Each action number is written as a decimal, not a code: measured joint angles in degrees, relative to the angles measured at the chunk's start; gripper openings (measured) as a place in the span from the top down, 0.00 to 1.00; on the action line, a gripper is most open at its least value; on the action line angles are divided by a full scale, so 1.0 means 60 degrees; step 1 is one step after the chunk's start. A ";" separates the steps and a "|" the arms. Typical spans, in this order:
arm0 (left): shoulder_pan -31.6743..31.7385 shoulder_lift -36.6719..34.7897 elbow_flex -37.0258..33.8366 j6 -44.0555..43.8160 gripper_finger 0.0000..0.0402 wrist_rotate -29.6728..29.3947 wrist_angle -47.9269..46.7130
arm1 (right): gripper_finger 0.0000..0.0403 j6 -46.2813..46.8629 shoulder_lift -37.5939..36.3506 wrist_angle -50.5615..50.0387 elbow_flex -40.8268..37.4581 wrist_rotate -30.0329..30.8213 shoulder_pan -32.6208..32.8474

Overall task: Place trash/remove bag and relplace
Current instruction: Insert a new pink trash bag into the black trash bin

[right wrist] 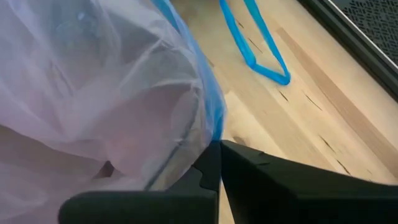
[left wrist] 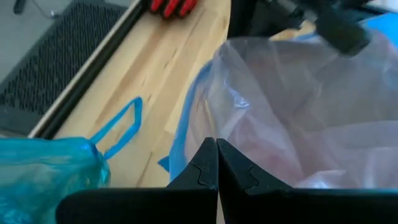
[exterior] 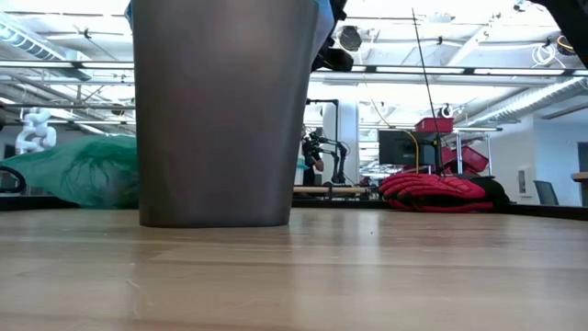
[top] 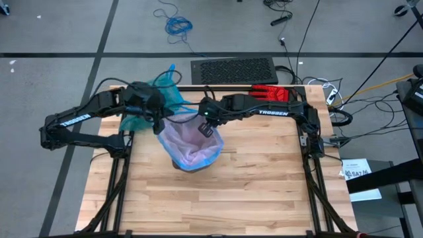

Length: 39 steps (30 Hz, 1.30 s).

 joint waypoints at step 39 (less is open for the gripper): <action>-0.1356 -0.2634 -0.2962 -0.3843 1.00 -0.0040 -0.0618 | 1.00 0.0031 -0.0273 -0.0518 0.0000 -0.0323 0.0029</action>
